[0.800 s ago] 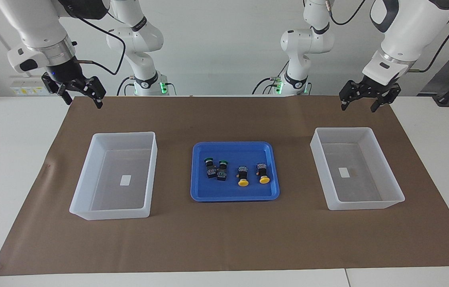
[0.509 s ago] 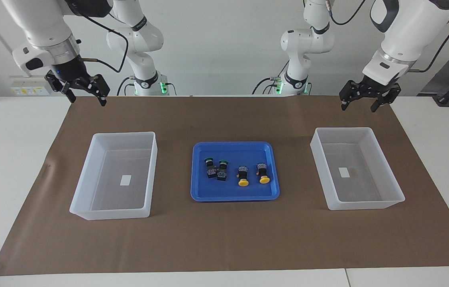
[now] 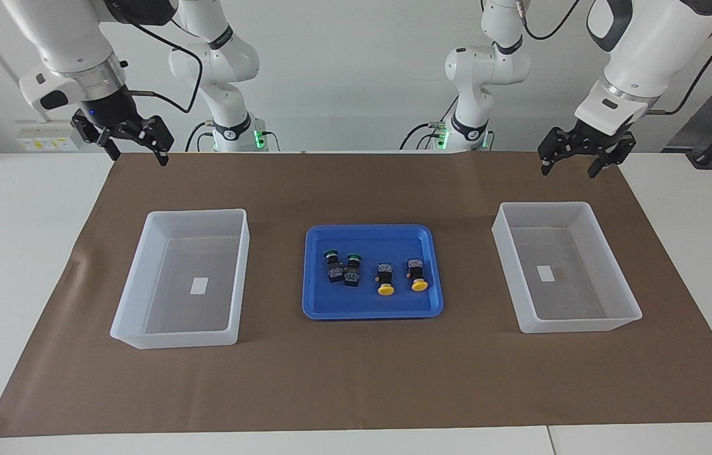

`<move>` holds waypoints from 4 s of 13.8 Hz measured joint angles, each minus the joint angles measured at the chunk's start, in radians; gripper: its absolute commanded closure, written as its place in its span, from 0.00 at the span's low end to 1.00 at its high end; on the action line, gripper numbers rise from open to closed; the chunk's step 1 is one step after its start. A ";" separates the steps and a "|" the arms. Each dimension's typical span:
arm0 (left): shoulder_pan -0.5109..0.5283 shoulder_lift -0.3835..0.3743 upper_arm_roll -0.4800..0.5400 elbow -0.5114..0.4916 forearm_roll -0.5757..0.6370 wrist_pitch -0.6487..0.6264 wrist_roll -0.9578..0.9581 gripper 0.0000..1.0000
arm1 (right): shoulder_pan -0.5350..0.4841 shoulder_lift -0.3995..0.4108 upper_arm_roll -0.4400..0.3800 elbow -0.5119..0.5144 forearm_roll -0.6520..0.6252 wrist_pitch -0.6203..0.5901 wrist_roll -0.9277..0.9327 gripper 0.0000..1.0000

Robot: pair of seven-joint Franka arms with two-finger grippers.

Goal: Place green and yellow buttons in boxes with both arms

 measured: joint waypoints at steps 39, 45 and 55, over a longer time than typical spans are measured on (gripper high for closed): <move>-0.412 0.355 -0.016 -0.361 0.000 0.874 -0.553 0.39 | 0.000 0.000 0.000 0.000 0.000 0.000 -0.001 0.00; -0.419 0.371 -0.016 -0.361 0.000 0.877 -0.570 1.00 | 0.000 0.000 0.000 0.000 0.000 0.000 -0.001 0.00; -0.351 0.190 0.010 -0.331 0.001 0.705 -0.548 1.00 | 0.085 -0.013 0.010 -0.092 0.007 0.140 -0.006 0.00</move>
